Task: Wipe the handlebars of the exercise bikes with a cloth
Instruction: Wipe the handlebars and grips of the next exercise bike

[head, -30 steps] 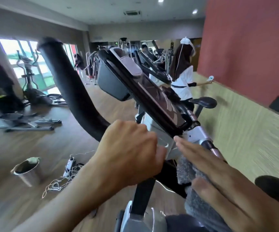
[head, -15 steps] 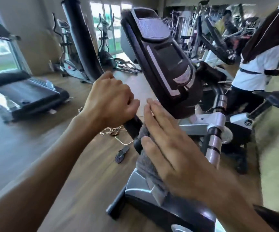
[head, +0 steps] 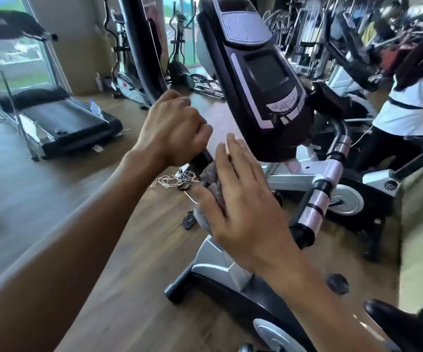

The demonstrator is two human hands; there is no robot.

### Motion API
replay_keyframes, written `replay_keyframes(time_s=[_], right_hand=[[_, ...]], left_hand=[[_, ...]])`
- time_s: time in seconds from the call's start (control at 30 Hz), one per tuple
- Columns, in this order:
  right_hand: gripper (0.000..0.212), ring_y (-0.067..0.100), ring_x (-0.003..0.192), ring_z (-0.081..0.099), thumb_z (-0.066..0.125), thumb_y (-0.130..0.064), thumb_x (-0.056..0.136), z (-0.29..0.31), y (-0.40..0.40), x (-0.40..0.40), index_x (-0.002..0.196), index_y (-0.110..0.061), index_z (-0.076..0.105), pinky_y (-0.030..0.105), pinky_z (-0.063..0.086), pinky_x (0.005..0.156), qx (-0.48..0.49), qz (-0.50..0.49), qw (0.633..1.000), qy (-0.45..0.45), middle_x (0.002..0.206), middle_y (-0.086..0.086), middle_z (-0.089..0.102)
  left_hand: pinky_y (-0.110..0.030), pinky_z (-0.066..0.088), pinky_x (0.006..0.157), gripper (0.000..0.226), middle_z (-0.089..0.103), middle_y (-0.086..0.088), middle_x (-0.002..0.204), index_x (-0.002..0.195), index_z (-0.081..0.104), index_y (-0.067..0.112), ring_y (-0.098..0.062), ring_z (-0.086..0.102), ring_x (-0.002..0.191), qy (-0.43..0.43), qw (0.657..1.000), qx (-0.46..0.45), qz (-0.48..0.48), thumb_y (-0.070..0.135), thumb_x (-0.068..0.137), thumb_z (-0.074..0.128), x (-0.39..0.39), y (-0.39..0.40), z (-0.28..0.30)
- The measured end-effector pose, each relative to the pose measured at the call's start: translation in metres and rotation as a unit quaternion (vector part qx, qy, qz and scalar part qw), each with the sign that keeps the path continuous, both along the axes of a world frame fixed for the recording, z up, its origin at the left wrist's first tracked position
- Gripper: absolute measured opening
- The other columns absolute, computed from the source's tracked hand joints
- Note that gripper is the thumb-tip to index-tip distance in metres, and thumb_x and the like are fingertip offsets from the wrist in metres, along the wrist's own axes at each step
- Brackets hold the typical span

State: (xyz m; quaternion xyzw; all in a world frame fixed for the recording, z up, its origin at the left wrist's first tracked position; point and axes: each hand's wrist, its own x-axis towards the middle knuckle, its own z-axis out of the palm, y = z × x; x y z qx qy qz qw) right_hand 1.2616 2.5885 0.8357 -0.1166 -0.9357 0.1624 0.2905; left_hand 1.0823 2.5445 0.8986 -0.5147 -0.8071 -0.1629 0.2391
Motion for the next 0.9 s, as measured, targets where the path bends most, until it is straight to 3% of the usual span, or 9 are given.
replay_keyframes(time_s=[0.1, 0.2, 0.3, 0.4, 0.5, 0.63, 0.8, 0.9], right_hand=[[0.067, 0.023, 0.159, 0.011, 0.033, -0.046, 0.108, -0.031, 0.007, 0.035, 0.157, 0.0, 0.032, 0.043, 0.021, 0.128, 0.046, 0.02, 0.998, 0.042, 0.167, 0.014, 0.025], [0.061, 0.031, 0.154, 0.027, 0.039, -0.04, 0.109, -0.053, 0.023, 0.063, 0.147, 0.008, 0.044, 0.043, 0.029, 0.124, 0.071, 0.092, 0.988, 0.098, 0.159, 0.02, 0.038], [0.06, 0.025, 0.145, 0.046, 0.042, -0.043, 0.107, -0.058, 0.057, 0.087, 0.141, 0.005, 0.052, 0.038, 0.039, 0.118, -0.037, 0.139, 0.978, 0.15, 0.152, 0.011, 0.05], [0.068, 0.022, 0.124, 0.063, 0.035, -0.059, 0.105, -0.059, 0.098, 0.097, 0.141, -0.006, 0.055, 0.032, 0.049, 0.104, -0.119, 0.06, 0.981, 0.144, 0.135, 0.005, 0.064], [0.067, 0.027, 0.122, 0.059, 0.022, -0.056, 0.106, -0.073, 0.1, 0.091, 0.133, -0.009, 0.06, 0.042, 0.047, 0.105, -0.051, 0.049, 0.996, 0.053, 0.128, 0.007, 0.063], [0.054, 0.032, 0.095, 0.057, 0.022, -0.044, 0.108, -0.078, 0.054, 0.076, 0.1, -0.006, 0.06, 0.044, 0.047, 0.088, -0.02, 0.028, 0.997, 0.074, 0.1, 0.01, 0.061], [0.048, 0.03, 0.081, 0.06, 0.037, -0.048, 0.105, -0.076, 0.097, 0.075, 0.095, -0.009, 0.062, 0.038, 0.046, 0.072, 0.099, 0.104, 0.986, 0.079, 0.087, 0.007, 0.064], [0.039, 0.032, 0.084, 0.066, 0.046, -0.04, 0.104, -0.078, 0.122, 0.075, 0.1, -0.007, 0.067, 0.045, 0.055, 0.075, 0.133, 0.188, 0.969, 0.09, 0.093, 0.007, 0.068]], left_hand=[[-0.039, 0.035, 0.103, 0.036, 0.065, -0.01, 0.069, 0.057, 0.045, 0.016, -0.028, 0.051, 0.076, -0.019, 0.999, 0.036, 0.016, 0.031, 0.086, 0.029, 0.001, 0.001, -0.006], [-0.03, 0.025, 0.111, 0.039, 0.068, -0.006, 0.082, 0.069, 0.063, 0.011, -0.023, 0.057, 0.088, -0.095, 0.991, 0.089, 0.01, 0.028, 0.088, 0.034, 0.013, 0.001, -0.012], [-0.026, 0.031, 0.105, 0.034, 0.068, -0.003, 0.095, 0.082, 0.071, 0.014, -0.017, 0.056, 0.098, -0.164, 0.978, 0.128, -0.002, 0.027, 0.089, 0.04, 0.045, -0.008, -0.013], [-0.038, 0.039, 0.104, 0.032, 0.061, 0.0, 0.107, 0.095, 0.07, 0.017, -0.021, 0.053, 0.109, -0.154, 0.981, 0.104, 0.051, 0.034, 0.091, 0.043, 0.084, -0.012, -0.024], [-0.038, 0.03, 0.114, 0.038, 0.06, 0.0, 0.115, 0.102, 0.069, 0.019, -0.022, 0.049, 0.118, -0.103, 0.984, 0.063, 0.131, 0.042, 0.094, 0.04, 0.112, -0.001, -0.041], [-0.033, 0.022, 0.113, 0.039, 0.062, 0.0, 0.122, 0.109, 0.07, 0.019, -0.02, 0.047, 0.125, -0.051, 0.975, 0.052, 0.208, 0.041, 0.101, 0.039, 0.12, 0.011, -0.043], [-0.044, 0.024, 0.116, 0.048, 0.06, -0.001, 0.133, 0.119, 0.067, 0.021, -0.019, 0.043, 0.136, -0.024, 0.963, -0.028, 0.268, 0.044, 0.105, 0.027, 0.127, 0.012, -0.041], [-0.053, 0.017, 0.12, 0.056, 0.038, -0.008, 0.158, 0.143, 0.049, 0.012, -0.02, 0.023, 0.152, -0.027, 0.944, -0.065, 0.322, 0.042, 0.105, 0.02, 0.136, 0.017, -0.042]])
